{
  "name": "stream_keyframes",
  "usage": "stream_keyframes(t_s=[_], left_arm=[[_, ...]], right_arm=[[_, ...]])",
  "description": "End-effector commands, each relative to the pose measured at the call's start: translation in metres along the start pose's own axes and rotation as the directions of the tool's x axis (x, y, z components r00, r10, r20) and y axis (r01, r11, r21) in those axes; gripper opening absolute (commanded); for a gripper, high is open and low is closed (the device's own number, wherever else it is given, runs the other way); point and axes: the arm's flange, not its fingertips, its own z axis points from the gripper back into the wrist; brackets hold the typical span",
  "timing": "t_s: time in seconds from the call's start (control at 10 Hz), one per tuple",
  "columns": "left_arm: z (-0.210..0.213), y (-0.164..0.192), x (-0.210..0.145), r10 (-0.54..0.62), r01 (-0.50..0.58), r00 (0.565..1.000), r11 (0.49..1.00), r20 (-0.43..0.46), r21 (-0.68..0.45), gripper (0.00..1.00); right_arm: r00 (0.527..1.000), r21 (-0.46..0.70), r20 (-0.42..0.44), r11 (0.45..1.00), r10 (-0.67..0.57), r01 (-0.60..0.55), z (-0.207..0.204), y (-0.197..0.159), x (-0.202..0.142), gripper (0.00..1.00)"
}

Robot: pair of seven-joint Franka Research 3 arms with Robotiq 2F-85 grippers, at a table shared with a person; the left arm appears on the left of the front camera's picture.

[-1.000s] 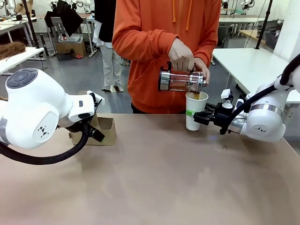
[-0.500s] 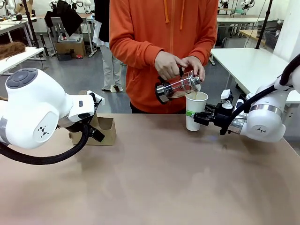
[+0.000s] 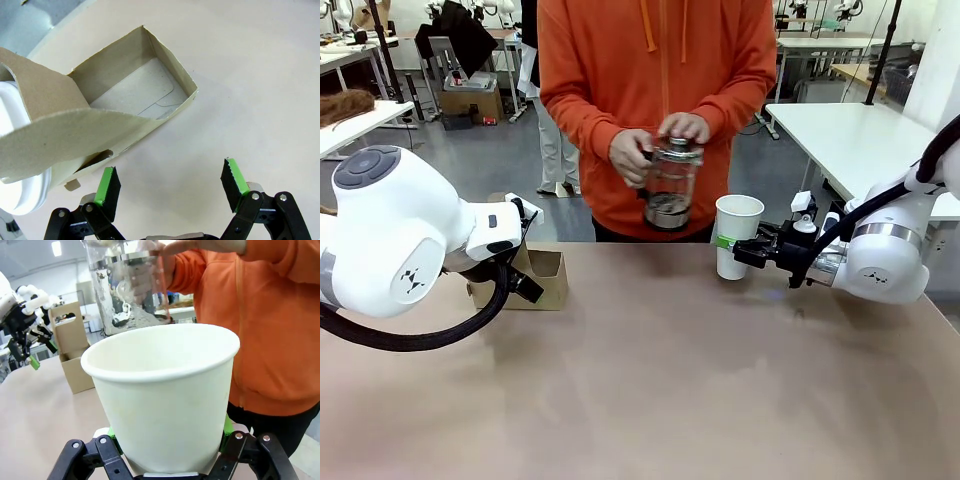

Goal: Pour a drink into a cup and package it in a carrier.
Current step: When a person places the Paper Cup Lid on the 600 ml Paper Cup , lift the 600 ml Paper Cup.

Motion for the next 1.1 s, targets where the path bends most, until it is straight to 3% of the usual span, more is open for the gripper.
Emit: stream_keyframes(t_s=[0.0, 1.0], left_arm=[[0.0004, 0.0002, -0.0001, 0.001, -0.001, 1.000, 1.000, 0.001, -0.001, 1.00], [0.0004, 0.0002, -0.0001, 0.001, -0.001, 1.000, 1.000, 0.001, -0.001, 1.00]], right_arm=[[1.000, 0.001, 0.007, 1.000, 0.004, -0.004, -0.0015, 0.0022, 0.0042, 0.80], [1.000, 0.001, 0.007, 1.000, 0.004, -0.004, -0.0015, 0.0022, 0.0042, 0.80]])
